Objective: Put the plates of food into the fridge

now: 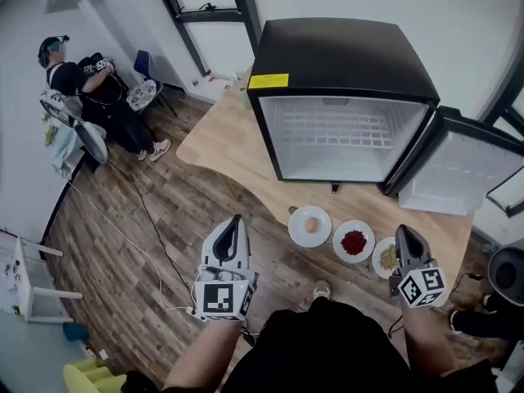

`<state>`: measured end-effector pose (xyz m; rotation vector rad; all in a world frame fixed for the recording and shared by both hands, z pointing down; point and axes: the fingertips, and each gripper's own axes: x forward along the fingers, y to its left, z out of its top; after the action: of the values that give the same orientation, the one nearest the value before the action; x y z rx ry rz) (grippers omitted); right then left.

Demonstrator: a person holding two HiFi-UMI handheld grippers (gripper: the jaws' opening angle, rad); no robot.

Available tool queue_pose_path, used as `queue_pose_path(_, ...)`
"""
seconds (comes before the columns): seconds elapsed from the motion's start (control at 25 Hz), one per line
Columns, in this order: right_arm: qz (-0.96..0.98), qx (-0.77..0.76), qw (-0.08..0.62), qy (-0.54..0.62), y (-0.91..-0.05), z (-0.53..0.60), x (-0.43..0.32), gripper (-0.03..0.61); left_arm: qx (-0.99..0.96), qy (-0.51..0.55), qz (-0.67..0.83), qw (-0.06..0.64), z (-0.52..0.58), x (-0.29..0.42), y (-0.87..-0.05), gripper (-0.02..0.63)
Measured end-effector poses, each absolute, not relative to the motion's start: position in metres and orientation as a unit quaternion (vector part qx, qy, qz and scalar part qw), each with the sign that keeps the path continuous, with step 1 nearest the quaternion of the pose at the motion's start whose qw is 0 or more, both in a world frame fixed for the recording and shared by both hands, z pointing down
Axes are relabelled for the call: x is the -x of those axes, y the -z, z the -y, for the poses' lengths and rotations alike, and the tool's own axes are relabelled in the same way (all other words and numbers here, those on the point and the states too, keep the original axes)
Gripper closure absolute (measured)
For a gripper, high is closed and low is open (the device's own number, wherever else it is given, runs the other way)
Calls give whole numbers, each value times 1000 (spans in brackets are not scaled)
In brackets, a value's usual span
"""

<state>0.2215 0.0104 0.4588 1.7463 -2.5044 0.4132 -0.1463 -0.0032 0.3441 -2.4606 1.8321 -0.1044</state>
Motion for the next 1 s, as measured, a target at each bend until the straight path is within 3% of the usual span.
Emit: queue_pose_path(1.0, 741, -664, 36, -94, -444, 87, -238, 557, 858, 44, -511, 24, 129, 124, -369, 609)
